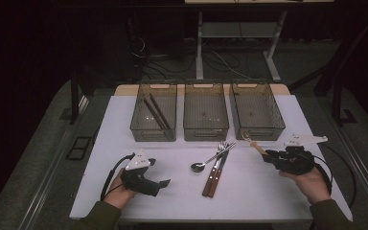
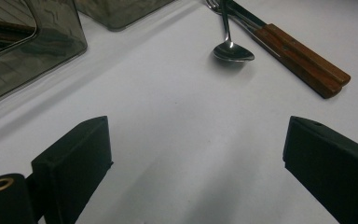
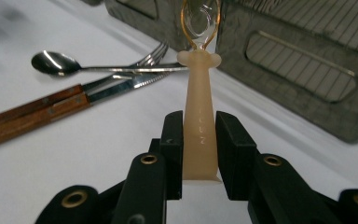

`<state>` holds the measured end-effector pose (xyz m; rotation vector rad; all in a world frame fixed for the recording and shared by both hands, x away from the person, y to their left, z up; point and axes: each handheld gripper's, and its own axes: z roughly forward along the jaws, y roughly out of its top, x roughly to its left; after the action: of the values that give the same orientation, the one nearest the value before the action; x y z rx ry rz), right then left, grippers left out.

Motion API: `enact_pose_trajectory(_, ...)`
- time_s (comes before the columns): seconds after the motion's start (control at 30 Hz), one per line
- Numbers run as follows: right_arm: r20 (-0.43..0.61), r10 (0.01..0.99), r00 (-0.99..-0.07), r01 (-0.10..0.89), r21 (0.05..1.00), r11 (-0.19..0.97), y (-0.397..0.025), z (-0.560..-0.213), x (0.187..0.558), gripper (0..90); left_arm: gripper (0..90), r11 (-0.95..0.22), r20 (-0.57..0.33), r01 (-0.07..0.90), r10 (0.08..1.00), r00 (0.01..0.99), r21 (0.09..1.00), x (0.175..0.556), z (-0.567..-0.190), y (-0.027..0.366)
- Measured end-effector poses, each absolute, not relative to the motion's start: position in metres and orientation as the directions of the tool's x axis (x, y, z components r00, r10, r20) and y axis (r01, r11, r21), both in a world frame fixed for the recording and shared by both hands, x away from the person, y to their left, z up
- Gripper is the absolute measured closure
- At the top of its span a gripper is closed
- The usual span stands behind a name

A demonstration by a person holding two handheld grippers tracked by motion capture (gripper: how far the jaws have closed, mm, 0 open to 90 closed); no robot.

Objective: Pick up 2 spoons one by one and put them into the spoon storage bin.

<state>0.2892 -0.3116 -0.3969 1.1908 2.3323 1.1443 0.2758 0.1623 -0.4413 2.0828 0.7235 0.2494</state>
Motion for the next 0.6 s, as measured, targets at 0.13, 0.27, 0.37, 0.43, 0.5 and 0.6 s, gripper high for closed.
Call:
enact_pose_trajectory(0.13, 0.096, 0.772, -0.628, 0.537, 0.772, 0.34, -0.305, -0.392, 0.294, 73.0, 6.4, -0.436, -0.089, 0.4, 0.58, 0.81, 0.806, 0.276, -0.442, 0.162)
enact_pose_trajectory(0.27, 0.102, 0.769, -0.631, 0.532, 0.779, 0.333, -0.298, -0.388, 0.299, 73.0, 6.4, -0.433, -0.09, 0.401, 0.581, 0.809, 0.807, 0.276, -0.441, 0.162)
enact_pose_trajectory(0.37, 0.108, 0.764, -0.637, 0.528, 0.782, 0.33, -0.292, -0.386, 0.302, 73.0, 6.4, -0.435, -0.089, 0.4, 0.58, 0.81, 0.807, 0.276, -0.441, 0.162)
enact_pose_trajectory(0.43, 0.106, 0.76, -0.641, 0.524, 0.784, 0.332, -0.289, -0.385, 0.303, 73.0, 6.4, -0.435, -0.089, 0.399, 0.579, 0.811, 0.808, 0.276, -0.442, 0.162)
enact_pose_trajectory(0.5, 0.108, 0.757, -0.644, 0.52, 0.788, 0.33, -0.286, -0.383, 0.305, 73.0, 6.4, -0.435, -0.089, 0.4, 0.579, 0.81, 0.807, 0.276, -0.442, 0.162)
enact_pose_trajectory(0.6, 0.109, 0.756, -0.645, 0.518, 0.79, 0.328, -0.281, -0.382, 0.308, 73.0, 6.4, -0.435, -0.089, 0.399, 0.579, 0.811, 0.807, 0.276, -0.441, 0.162)
